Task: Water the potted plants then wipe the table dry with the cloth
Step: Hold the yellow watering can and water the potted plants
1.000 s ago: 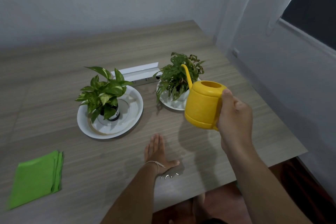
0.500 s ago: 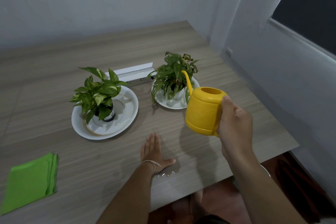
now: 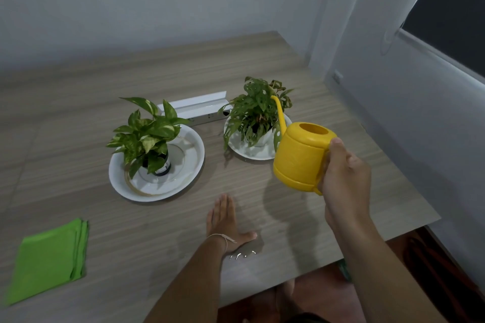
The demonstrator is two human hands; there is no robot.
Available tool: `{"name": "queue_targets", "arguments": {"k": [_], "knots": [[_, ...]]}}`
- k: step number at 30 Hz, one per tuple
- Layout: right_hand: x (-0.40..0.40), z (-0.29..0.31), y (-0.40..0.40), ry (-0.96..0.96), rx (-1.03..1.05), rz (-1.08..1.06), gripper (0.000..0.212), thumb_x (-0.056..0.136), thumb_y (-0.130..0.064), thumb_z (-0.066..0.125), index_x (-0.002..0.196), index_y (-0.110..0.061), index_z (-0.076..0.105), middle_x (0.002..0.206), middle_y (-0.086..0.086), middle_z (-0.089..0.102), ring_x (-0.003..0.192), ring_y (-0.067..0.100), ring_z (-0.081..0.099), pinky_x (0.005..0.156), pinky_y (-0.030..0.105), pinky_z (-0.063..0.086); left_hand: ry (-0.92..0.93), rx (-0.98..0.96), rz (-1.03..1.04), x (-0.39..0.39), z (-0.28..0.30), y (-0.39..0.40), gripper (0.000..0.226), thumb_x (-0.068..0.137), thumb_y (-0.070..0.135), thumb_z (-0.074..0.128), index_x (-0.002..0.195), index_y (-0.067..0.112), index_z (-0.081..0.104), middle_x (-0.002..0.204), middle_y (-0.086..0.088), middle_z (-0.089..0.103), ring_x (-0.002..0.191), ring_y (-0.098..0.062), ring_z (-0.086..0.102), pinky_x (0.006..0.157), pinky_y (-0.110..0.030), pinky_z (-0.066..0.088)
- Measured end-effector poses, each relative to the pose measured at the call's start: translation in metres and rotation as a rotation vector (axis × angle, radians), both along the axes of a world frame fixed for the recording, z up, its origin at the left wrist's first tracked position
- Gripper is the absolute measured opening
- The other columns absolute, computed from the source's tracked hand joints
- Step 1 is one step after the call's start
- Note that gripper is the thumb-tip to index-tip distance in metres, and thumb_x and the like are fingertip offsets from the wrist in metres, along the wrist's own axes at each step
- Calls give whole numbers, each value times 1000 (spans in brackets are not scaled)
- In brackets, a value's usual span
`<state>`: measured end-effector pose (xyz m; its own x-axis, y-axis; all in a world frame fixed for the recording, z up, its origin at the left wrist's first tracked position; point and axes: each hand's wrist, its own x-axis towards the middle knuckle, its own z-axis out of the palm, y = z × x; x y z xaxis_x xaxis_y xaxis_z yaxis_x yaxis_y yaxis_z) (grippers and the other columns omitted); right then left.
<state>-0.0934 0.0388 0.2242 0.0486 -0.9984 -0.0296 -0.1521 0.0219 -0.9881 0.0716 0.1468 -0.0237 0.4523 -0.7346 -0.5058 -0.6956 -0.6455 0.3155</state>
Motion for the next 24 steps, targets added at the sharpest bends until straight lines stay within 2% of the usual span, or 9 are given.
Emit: {"name": "queue_targets", "arguments": {"k": [3, 7, 12, 18, 21, 22, 24], "knots": [[3, -2, 2, -23, 8, 10, 56, 106, -42, 46, 56, -29, 24, 47, -13, 28, 47, 8, 30, 60, 39, 28, 6, 7, 2, 0, 1, 0, 133, 71, 80, 58, 154, 17, -25, 161, -1, -32, 149, -19, -29, 123, -43, -11], [3, -7, 6, -39, -10, 36, 56, 106, -41, 45, 55, -29, 26, 50, -10, 29, 50, 9, 30, 58, 36, 28, 10, 8, 0, 1, -1, -1, 134, 69, 82, 57, 154, 18, -26, 161, -1, -33, 148, -18, -30, 123, -43, -11], [0, -13, 9, -69, -17, 61, 50, 99, -50, 44, 55, -29, 34, 54, -3, 31, 58, 21, 31, 60, 42, 30, 21, 4, -4, 1, -1, -1, 134, 71, 80, 59, 154, 18, -25, 161, -1, -33, 148, -18, -30, 122, -43, -12], [-6, -15, 18, -108, -28, 89, 51, 103, -47, 43, 56, -29, 35, 55, -5, 32, 57, 20, 32, 60, 41, 30, 9, -4, -2, 1, -2, 0, 133, 70, 81, 58, 154, 18, -24, 162, -1, -32, 149, -18, -30, 122, -43, -11], [-10, -14, 19, -136, -33, 93, 52, 106, -42, 43, 57, -29, 34, 54, -5, 30, 53, 14, 31, 56, 38, 28, 10, -14, 2, 1, -4, 0, 134, 69, 82, 58, 154, 19, -24, 162, 0, -32, 148, -18, -30, 122, -43, -12], [-12, -13, 19, -145, -35, 92, 51, 106, -41, 43, 58, -27, 34, 55, -3, 30, 53, 15, 32, 55, 38, 28, 12, -15, 0, 1, -5, 0, 135, 69, 82, 58, 154, 19, -24, 162, 0, -32, 148, -18, -30, 122, -43, -11], [-15, -14, 21, -165, -37, 95, 52, 108, -36, 42, 63, -13, 35, 58, 5, 29, 55, 23, 31, 52, 38, 28, 7, -18, 1, 0, -5, 1, 135, 68, 83, 58, 155, 19, -24, 162, 0, -32, 148, -18, -30, 122, -43, -11]]}}
